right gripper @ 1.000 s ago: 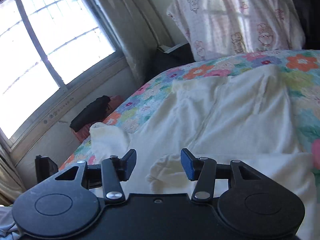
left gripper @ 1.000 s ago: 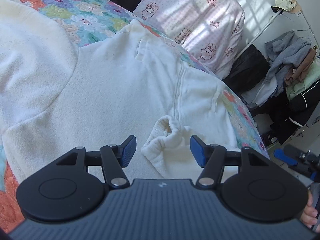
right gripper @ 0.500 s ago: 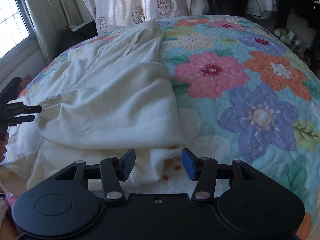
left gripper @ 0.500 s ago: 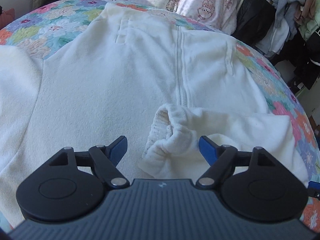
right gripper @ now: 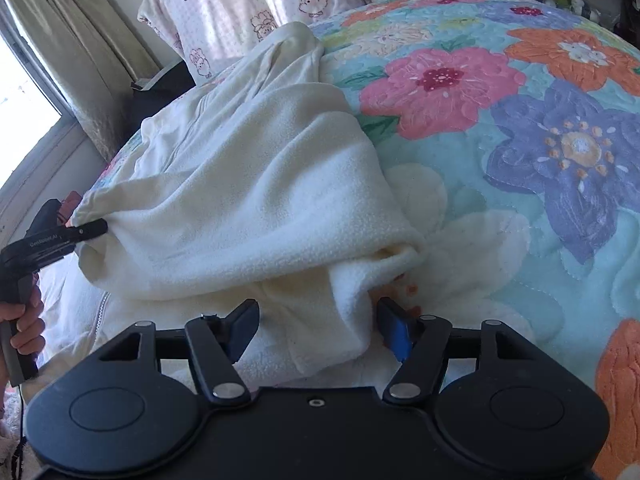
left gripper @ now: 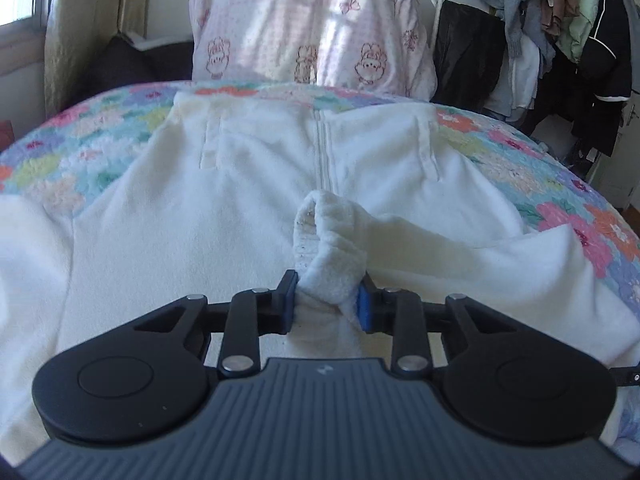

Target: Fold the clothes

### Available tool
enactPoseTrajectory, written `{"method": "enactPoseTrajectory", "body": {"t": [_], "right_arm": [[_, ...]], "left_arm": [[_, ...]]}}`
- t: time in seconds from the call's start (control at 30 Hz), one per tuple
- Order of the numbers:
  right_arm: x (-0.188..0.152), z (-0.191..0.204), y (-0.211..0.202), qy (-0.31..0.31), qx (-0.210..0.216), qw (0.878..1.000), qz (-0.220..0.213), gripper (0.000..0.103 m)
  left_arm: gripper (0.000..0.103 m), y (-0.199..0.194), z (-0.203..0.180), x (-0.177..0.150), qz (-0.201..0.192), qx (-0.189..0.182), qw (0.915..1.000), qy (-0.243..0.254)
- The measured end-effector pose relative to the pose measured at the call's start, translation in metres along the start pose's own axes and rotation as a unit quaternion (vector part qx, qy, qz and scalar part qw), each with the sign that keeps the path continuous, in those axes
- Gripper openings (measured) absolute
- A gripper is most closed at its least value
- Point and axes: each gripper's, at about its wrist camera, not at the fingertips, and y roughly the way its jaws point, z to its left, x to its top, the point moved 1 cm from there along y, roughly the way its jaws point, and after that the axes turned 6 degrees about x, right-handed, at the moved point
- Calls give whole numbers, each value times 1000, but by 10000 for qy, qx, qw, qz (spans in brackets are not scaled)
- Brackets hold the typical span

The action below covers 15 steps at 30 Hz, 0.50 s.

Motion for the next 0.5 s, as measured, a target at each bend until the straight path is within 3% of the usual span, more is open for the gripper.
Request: {"method": "enactPoseTrajectory", "body": {"t": [0.07, 0.13, 0.17, 0.23, 0.27, 0.43, 0.5], "right_arm": [[-3, 6, 5, -279, -131, 9995, -73, 70], [-6, 15, 6, -695, -328, 9970, -134, 58], [-5, 12, 4, -560, -376, 9975, -195, 47], [-4, 7, -1, -297, -487, 9979, -315, 38], [-4, 5, -3, -269, -775, 9960, -358, 11], [-6, 14, -12, -745, -1126, 9892, -571, 11], [-6, 21, -14, -914, -1258, 9857, -649, 10]], "left_arm": [[29, -20, 4, 9, -361, 71, 9992, -160], [29, -38, 16, 13, -649, 174, 9967, -454], [29, -44, 22, 14, -744, 269, 9954, -543], [29, -55, 44, 16, -857, 619, 9910, -822], [29, -60, 54, 16, -912, 795, 9880, -962], [29, -46, 94, 9, -283, 757, 9776, -1942], [29, -42, 88, 7, -241, 871, 9808, -1730]]}}
